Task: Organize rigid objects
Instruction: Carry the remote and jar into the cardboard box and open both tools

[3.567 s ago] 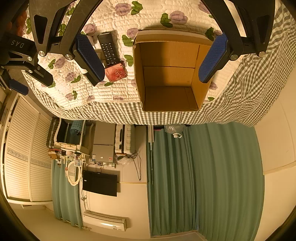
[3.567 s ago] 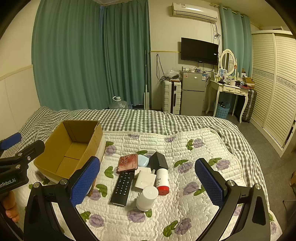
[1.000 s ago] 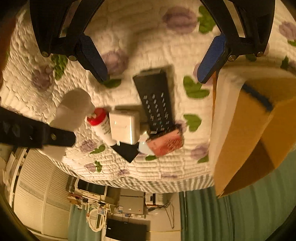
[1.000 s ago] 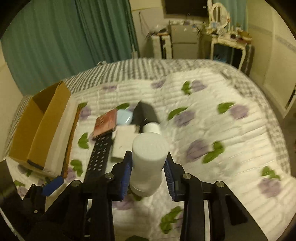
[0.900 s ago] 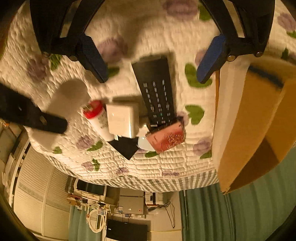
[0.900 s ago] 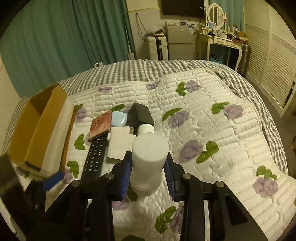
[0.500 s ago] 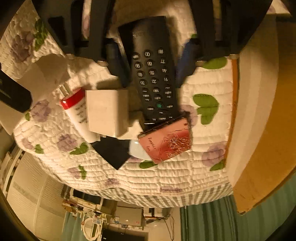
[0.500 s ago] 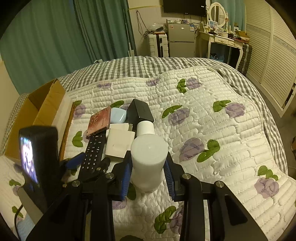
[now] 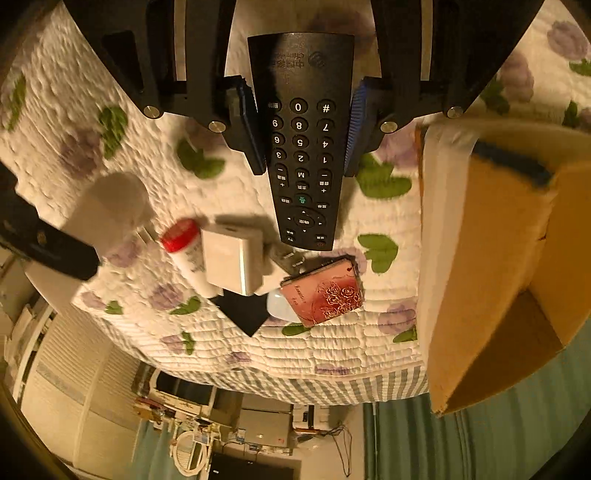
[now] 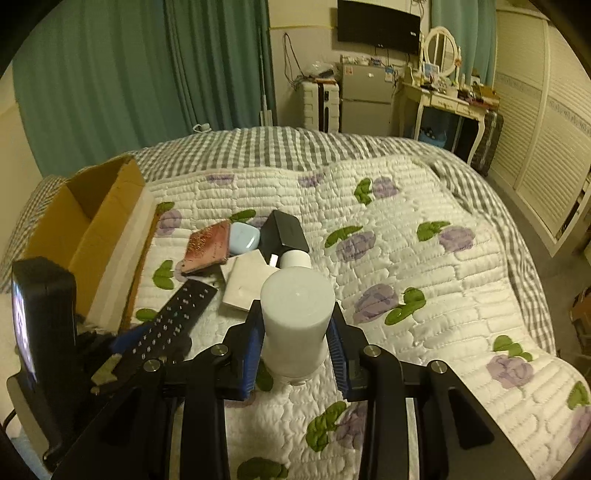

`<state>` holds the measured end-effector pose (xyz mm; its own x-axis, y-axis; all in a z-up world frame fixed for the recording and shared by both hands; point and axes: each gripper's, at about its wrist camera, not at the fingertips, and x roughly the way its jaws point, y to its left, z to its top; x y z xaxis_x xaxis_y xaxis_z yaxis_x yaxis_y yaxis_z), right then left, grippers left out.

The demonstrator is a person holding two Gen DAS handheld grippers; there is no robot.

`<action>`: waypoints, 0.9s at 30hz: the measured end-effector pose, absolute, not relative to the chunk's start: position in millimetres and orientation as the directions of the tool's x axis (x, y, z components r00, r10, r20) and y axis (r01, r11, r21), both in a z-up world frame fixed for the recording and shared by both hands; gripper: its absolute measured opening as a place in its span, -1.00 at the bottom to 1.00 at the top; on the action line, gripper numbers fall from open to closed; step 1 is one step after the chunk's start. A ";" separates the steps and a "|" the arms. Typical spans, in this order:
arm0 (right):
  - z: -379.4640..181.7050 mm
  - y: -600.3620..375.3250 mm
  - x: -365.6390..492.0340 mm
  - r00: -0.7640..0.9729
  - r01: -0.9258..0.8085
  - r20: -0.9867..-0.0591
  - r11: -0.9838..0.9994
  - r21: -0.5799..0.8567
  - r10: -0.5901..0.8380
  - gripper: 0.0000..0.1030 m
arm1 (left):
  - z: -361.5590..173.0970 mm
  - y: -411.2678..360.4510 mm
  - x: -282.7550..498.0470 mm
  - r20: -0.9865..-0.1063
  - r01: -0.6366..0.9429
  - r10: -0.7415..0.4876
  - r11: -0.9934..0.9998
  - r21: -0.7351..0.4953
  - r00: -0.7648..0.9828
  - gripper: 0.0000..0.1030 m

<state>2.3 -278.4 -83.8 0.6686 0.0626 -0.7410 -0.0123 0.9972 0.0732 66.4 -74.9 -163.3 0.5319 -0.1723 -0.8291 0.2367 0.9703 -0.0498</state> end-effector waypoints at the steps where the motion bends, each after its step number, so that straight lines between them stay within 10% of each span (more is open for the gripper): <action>1: -81.2 -277.1 0.1 0.672 -0.015 -0.738 0.997 0.070 0.062 -0.37 | -158.8 -73.0 61.3 -0.825 0.238 -0.172 0.970 -0.047 0.538 -0.21; 17: 48.4 -224.4 -28.5 0.790 -0.151 -0.596 0.988 0.038 0.144 -0.37 | -0.6 3.6 38.9 -0.598 0.199 -0.219 0.975 -0.100 0.771 -0.20; 27: 86.1 -115.0 5.3 0.770 -0.360 -0.551 0.932 0.040 0.321 -0.37 | -3.2 96.1 67.4 -0.587 0.072 -0.088 0.996 -0.050 0.805 -0.20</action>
<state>5.3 -115.0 86.1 0.7701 0.3211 -0.5513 -0.3600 0.9321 0.0400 67.4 96.1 -3.2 0.8050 -0.0877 -0.5867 0.0721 0.9961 -0.0500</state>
